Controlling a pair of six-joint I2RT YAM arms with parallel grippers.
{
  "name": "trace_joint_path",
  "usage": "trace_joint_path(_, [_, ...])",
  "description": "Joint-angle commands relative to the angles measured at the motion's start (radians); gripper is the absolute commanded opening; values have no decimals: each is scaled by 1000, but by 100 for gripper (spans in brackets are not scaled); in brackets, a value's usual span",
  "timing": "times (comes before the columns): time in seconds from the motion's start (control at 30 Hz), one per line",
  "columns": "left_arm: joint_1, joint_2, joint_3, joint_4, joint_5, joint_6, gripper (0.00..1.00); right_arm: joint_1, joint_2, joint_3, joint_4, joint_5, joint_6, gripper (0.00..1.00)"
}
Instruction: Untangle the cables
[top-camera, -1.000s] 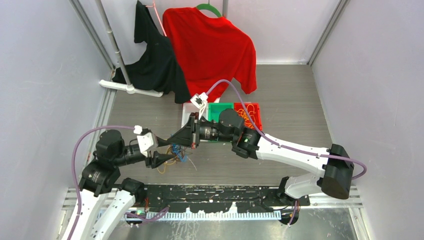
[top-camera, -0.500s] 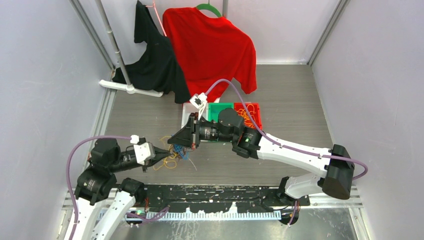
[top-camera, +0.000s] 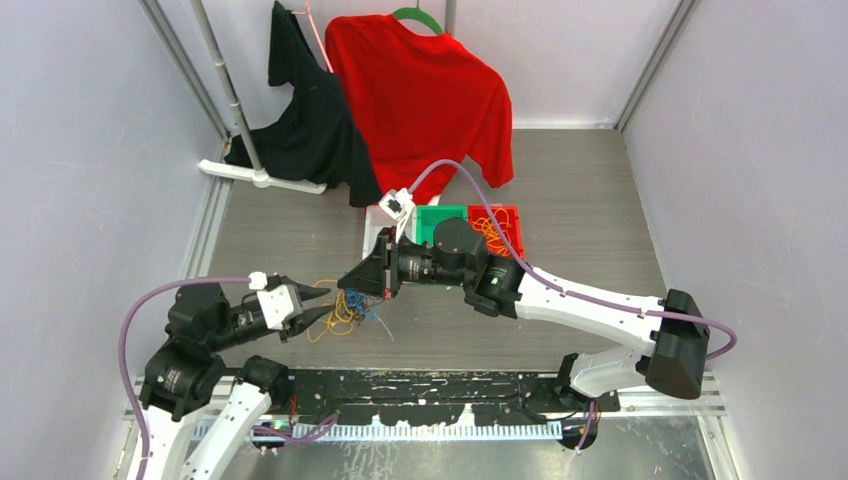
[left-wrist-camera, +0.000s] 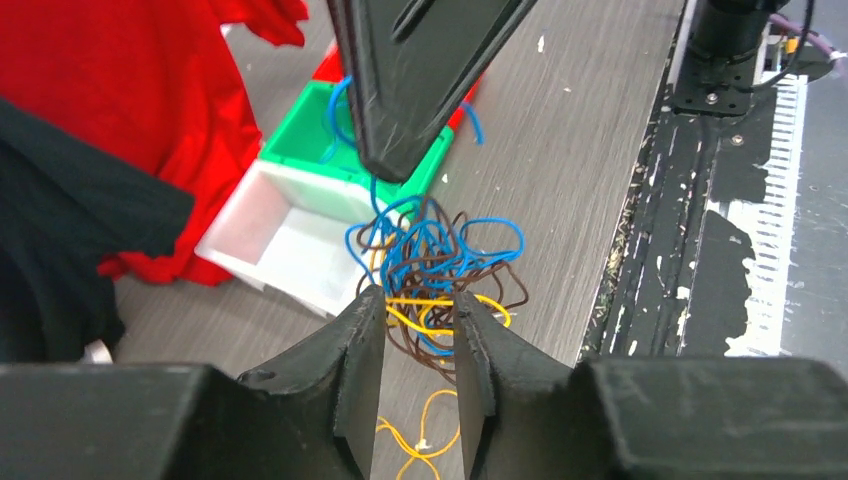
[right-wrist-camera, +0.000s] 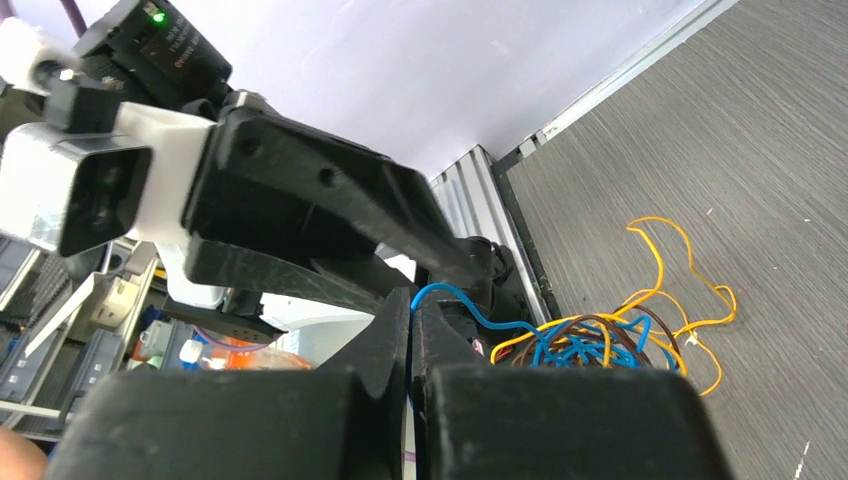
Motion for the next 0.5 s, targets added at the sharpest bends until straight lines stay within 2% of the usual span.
trace_joint_path(0.0, [5,13,-39,54,-73,-35,37,12,-44,51,55,-8,-8,1])
trace_joint_path(0.13, [5,41,-64,122,-58,-103,43,17,-43,54,61,-28,-1,1])
trace_joint_path(0.47, [4,93,-62,190,11,-110,43,28,-28,73,64,-73,10,1])
